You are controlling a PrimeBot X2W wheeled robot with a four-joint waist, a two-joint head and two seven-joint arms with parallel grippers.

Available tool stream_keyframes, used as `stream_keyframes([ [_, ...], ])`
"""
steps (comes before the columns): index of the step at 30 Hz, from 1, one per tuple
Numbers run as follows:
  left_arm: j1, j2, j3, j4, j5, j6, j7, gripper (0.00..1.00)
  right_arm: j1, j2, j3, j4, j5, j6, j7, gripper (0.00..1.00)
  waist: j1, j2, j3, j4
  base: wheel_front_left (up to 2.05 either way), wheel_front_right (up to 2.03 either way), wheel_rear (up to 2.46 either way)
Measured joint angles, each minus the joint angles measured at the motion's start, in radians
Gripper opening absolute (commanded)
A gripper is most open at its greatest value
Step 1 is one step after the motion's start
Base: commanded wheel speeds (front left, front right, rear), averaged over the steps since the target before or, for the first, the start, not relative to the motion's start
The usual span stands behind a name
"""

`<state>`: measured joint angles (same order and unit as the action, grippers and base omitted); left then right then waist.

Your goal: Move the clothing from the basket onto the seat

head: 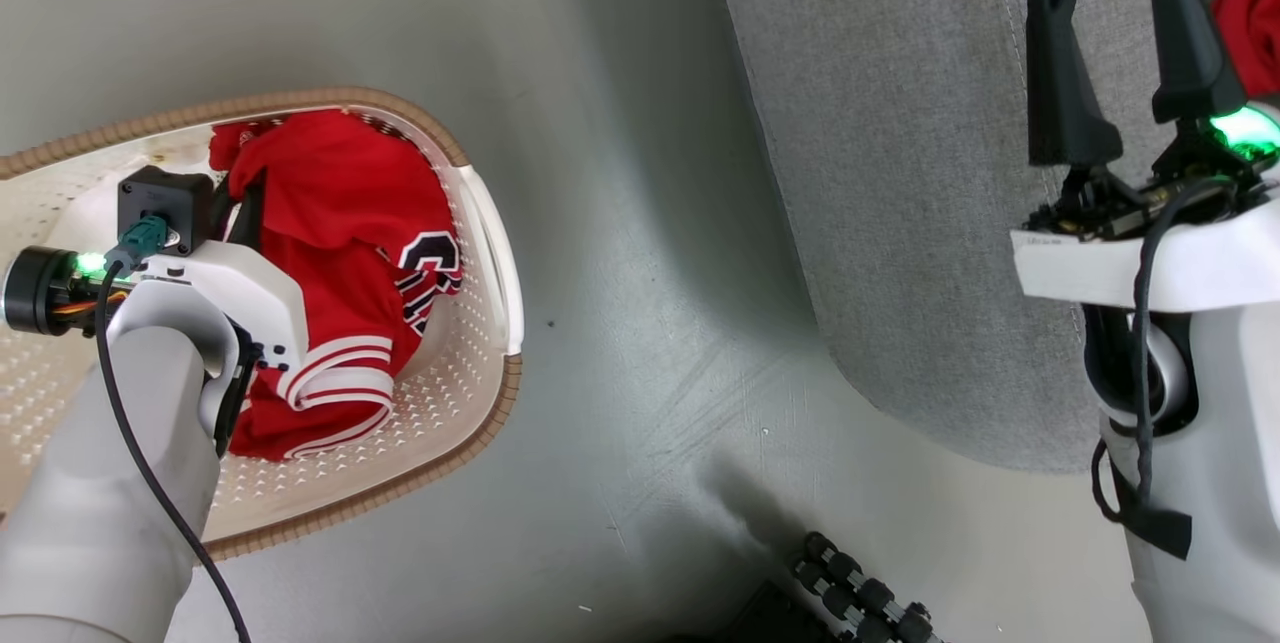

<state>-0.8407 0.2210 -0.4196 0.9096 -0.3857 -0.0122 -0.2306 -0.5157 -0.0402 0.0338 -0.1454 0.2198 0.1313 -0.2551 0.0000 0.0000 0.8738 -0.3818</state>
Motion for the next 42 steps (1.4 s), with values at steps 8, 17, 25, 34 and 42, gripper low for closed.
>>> stream_keyframes([
  [8, 0.055, 0.001, -0.006, -0.056, 0.002, -0.008, -0.010, 0.00, -0.009, 0.000, 0.000, 0.029, -0.003, 0.000, 0.000, 1.00, 0.0001, 0.0000, -0.039, 0.034, 0.00, 0.00, 0.00],
  [17, 0.097, -0.001, -0.012, -0.156, 0.011, -0.009, -0.018, 0.00, -0.010, -0.001, -0.010, 0.065, -0.030, 0.000, 0.000, 1.00, 0.0000, 0.0000, -0.101, 0.079, 0.00, 0.00, 0.00],
  [25, 0.114, -0.005, -0.012, -0.250, 0.011, -0.018, -0.018, 0.00, -0.005, -0.001, -0.022, 0.106, -0.058, 0.000, 0.000, 1.00, 0.0000, 0.0000, -0.163, 0.114, 0.00, 0.00, 0.00],
  [34, 0.114, 0.001, -0.012, -0.364, 0.011, -0.035, -0.019, 0.00, 0.003, -0.002, -0.017, 0.151, -0.096, 0.000, 0.000, 1.00, 0.0000, 0.0000, -0.254, 0.155, 0.00, 0.00, 0.00],
  [42, 0.113, -0.002, -0.026, -0.444, 0.010, -0.053, -0.018, 0.00, 0.037, -0.004, 0.014, 0.183, -0.115, 0.000, 0.000, 1.00, 0.0001, 0.0000, -0.340, 0.189, 0.00, 0.00, 0.00],
])
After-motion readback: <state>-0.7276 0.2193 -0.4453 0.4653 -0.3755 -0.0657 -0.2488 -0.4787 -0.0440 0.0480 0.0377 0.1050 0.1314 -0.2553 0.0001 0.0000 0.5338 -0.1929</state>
